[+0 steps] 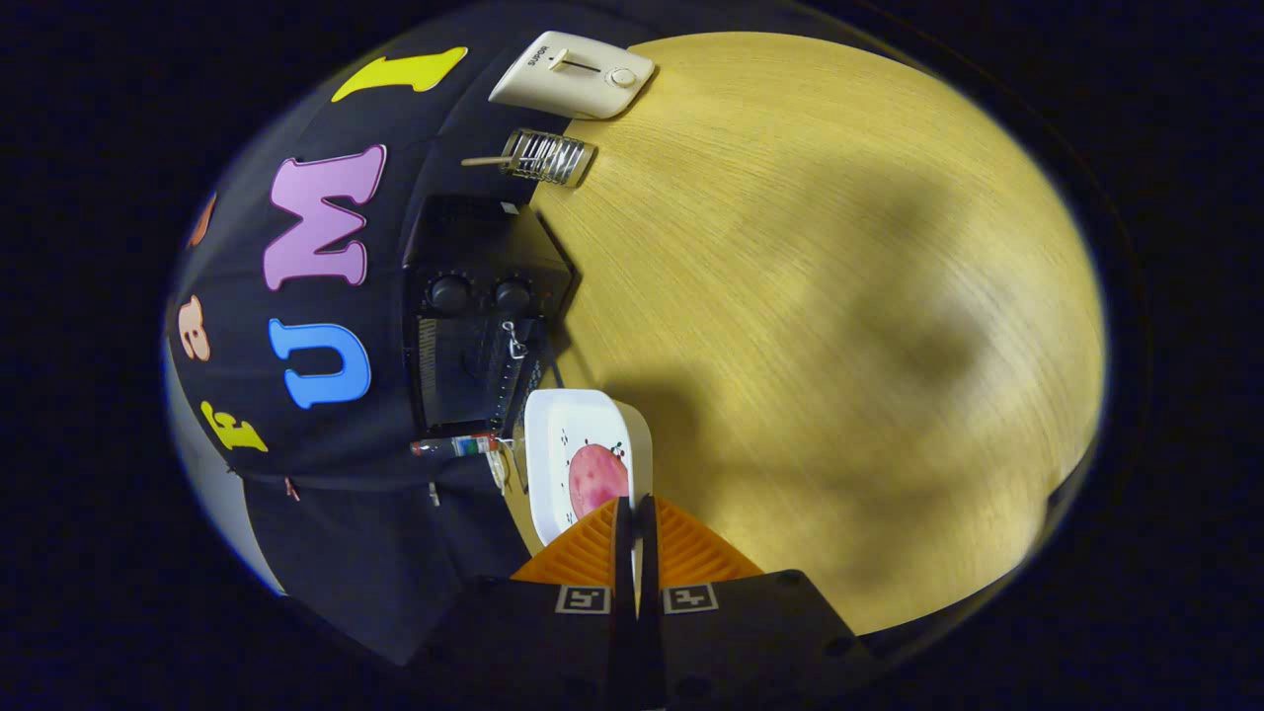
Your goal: Open the toaster oven, put the food inside, and close the toaster oven door.
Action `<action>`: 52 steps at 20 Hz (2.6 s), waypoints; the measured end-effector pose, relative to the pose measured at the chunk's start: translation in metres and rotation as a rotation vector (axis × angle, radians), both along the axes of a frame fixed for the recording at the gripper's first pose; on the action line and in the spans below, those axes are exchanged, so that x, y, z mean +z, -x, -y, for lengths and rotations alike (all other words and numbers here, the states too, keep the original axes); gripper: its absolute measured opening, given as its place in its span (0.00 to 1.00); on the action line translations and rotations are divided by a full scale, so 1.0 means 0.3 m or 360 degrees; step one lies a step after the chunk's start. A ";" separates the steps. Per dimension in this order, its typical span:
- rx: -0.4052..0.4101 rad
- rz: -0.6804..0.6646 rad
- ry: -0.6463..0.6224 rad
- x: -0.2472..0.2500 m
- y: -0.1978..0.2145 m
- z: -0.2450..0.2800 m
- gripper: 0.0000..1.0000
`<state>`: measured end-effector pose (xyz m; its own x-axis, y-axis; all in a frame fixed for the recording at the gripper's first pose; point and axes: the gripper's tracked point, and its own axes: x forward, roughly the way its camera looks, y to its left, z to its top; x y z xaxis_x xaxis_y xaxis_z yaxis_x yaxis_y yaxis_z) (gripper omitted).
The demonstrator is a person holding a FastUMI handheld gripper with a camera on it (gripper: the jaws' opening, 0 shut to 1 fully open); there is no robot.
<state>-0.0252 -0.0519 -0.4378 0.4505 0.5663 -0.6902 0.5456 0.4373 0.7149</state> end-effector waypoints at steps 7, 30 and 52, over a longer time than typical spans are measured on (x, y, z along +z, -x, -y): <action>-0.0287 0.0030 0.0016 0.015 -0.143 -0.248 0.05; -0.1219 0.0037 0.0031 -0.093 -0.725 -0.648 0.05; -0.1020 0.0171 0.0044 0.067 -0.647 -0.708 0.98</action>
<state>0.1688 0.1606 -0.4177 0.7603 0.1453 -0.6331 0.6307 0.0680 0.7731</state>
